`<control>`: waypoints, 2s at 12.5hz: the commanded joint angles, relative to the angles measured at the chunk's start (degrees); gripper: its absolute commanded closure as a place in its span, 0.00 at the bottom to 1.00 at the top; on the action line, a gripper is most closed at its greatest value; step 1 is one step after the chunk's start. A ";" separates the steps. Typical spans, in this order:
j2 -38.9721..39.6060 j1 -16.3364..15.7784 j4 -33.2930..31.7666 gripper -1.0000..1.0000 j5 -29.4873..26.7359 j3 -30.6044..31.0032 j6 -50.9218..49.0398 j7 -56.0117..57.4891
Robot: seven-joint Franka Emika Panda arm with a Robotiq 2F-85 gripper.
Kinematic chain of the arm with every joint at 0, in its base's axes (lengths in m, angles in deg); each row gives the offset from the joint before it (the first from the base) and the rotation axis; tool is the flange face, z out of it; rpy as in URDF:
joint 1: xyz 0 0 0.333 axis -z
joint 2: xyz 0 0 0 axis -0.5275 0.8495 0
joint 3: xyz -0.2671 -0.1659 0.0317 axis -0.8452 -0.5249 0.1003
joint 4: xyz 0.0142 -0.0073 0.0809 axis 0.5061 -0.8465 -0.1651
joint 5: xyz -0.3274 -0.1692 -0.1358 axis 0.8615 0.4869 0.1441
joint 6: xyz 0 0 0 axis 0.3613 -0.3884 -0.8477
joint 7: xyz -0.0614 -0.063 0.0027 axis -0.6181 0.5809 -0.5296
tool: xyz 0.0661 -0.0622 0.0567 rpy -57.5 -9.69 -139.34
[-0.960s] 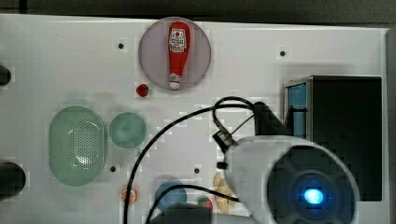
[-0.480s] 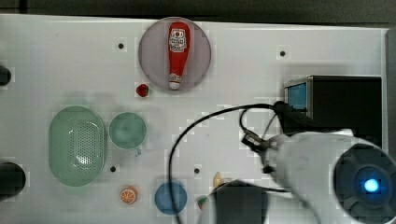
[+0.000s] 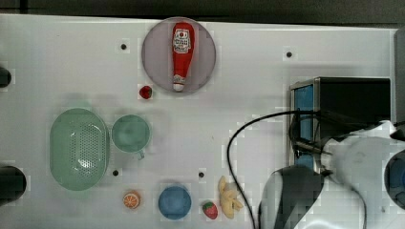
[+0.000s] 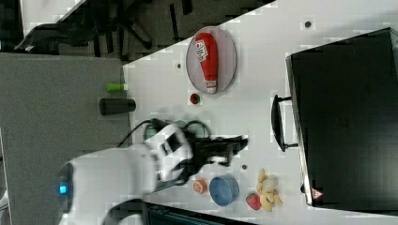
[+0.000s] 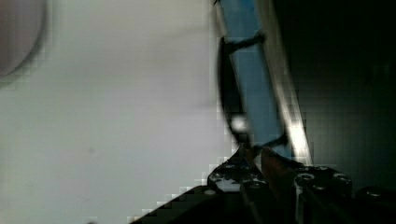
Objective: Flap open oven.
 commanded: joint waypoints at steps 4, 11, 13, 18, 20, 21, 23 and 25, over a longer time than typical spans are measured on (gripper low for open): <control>8.53 0.42 -0.21 0.82 -0.80 -2.98 9.76 15.18; 15.41 0.28 -1.12 0.82 -1.33 -2.36 15.85 15.09; 16.16 0.22 -1.46 0.82 -1.36 -2.25 15.85 14.73; 17.76 -0.23 -2.13 0.82 -0.41 -1.06 17.39 12.77; 17.74 -1.25 -2.92 0.82 2.29 0.22 17.40 8.50; 17.75 -1.87 -3.42 0.82 4.08 1.04 17.39 5.73; 17.79 -3.10 -4.61 0.82 8.07 2.88 17.39 0.93; 18.16 -4.25 -5.81 0.82 12.19 4.67 17.41 -4.61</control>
